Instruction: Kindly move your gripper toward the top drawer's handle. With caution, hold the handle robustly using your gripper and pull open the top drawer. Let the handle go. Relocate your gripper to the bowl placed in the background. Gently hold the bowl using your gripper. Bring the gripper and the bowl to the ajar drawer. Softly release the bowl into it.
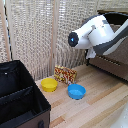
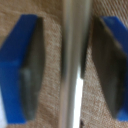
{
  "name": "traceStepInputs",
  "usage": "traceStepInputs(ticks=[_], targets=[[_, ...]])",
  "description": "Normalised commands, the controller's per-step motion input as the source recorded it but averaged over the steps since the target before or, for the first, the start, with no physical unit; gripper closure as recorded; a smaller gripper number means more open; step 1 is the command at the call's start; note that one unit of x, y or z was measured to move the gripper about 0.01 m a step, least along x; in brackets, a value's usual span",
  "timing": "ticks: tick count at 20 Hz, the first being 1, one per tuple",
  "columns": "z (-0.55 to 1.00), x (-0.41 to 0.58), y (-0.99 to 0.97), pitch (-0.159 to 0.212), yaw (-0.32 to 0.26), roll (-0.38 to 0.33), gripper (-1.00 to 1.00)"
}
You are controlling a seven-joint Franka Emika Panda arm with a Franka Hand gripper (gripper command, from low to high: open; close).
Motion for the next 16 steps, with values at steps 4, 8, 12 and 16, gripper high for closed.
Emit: traceStepInputs(ticks=[4, 8, 12, 16], targets=[[0.06, 0.304, 0.43, 0.006, 0.100, 0.150, -1.00], [0.10, 0.254, 0.56, -0.022, 0.041, 0.223, -1.00], [0.09, 0.204, 0.49, -0.022, 0.023, 0.349, -1.00], [0.04, 0.156, 0.48, 0.000, -0.019, 0.369, -1.00]])
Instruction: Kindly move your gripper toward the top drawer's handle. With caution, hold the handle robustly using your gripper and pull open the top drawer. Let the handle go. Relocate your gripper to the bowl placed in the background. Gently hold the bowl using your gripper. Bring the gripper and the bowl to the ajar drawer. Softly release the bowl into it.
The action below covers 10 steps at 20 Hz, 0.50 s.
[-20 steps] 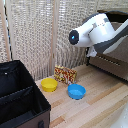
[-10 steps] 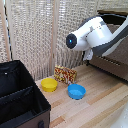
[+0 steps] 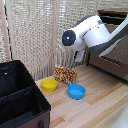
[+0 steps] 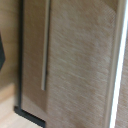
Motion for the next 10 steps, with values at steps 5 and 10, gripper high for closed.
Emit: traceStepInputs(ticks=[5, 10], targets=[[0.08, 0.125, 0.37, 0.008, -0.139, 0.343, -1.00], [0.07, 0.031, 0.12, 0.039, -0.254, 0.333, -1.00]])
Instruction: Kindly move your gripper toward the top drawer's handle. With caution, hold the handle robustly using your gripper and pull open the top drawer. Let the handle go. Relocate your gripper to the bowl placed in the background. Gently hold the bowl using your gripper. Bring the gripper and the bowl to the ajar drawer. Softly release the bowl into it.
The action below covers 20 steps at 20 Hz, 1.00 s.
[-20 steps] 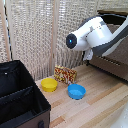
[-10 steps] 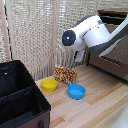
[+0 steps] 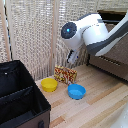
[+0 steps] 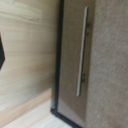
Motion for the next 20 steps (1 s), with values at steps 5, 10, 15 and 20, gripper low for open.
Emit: traceStepInputs(ticks=[5, 10, 15, 20], targets=[[0.04, 0.122, 0.11, 0.070, -0.248, 0.332, -1.00], [0.00, 0.327, 0.16, 0.113, -0.207, 0.332, -1.00], [0.01, 0.555, 0.24, 0.112, -0.136, 0.315, -1.00], [0.19, 0.539, 0.37, 0.080, -0.106, 0.262, -1.00]])
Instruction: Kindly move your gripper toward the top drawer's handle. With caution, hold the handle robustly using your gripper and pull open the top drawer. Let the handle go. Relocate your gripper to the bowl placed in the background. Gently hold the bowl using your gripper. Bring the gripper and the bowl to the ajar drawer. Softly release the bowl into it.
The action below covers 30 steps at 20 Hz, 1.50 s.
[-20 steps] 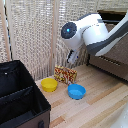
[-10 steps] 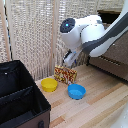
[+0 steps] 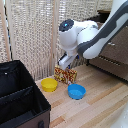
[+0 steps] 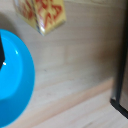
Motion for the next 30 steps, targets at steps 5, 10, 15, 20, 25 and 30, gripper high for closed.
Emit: traceStepInputs(ticks=[5, 10, 15, 20, 25, 30], targets=[[0.44, 0.162, 0.58, 0.017, -0.098, 0.207, -1.00], [0.27, 0.053, 0.47, 0.072, -0.116, 0.238, -1.00], [0.00, 0.183, 0.20, 0.195, -0.195, 0.309, -1.00], [0.00, 0.225, 0.14, 0.217, -0.208, 0.343, -1.00], [0.03, 0.297, 0.13, 0.183, -0.217, 0.310, -1.00], [0.16, 0.420, 0.03, 0.112, -0.240, 0.205, -1.00]])
